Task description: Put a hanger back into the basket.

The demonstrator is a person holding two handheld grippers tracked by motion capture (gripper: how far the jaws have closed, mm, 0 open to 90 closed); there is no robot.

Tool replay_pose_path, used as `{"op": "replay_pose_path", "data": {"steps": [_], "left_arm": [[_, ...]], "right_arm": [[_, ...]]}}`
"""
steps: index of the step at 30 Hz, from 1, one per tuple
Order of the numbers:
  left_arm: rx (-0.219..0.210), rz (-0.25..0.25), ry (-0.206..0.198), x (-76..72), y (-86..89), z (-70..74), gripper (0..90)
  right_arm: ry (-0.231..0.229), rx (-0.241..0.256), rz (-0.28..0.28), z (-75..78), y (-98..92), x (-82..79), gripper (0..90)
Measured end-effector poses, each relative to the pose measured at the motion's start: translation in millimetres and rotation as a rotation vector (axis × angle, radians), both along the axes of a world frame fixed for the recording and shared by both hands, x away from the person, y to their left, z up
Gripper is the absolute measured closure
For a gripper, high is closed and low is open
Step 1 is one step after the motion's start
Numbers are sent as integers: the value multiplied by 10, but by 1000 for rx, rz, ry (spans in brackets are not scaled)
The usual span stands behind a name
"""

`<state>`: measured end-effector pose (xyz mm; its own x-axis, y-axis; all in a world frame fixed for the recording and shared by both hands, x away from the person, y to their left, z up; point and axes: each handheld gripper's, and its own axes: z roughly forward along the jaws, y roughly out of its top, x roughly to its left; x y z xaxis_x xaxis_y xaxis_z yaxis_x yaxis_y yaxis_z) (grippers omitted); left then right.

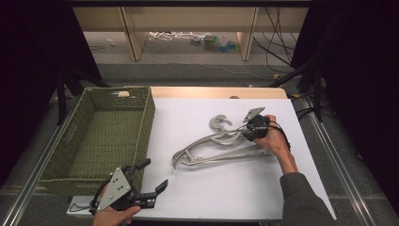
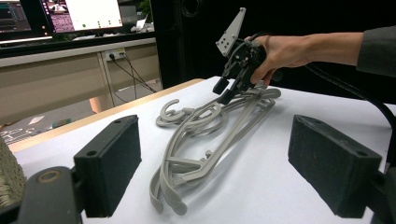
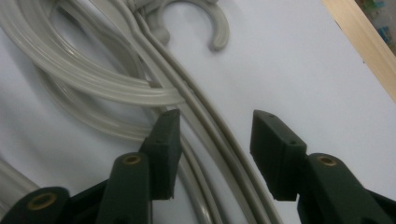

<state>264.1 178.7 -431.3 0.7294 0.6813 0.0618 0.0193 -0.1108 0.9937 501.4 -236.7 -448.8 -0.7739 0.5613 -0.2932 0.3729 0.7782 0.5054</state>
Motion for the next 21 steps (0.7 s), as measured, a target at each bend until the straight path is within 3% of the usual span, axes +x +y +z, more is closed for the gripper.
{"op": "replay_pose_path", "data": {"steps": [3, 12, 17, 21], "left_arm": [[0, 1, 2, 2, 4, 1, 167], [-4, -2, 12, 6, -4, 0, 166], [-1, -6, 15, 6, -7, -3, 166], [-2, -6, 16, 5, -7, -4, 166]], "right_arm": [[14, -40, 33, -38, 14, 27, 588], [44, -44, 92, -68, 42, 64, 655], [35, -58, 142, -42, 24, 74, 717], [26, -98, 209, -32, 27, 73, 748]]}}
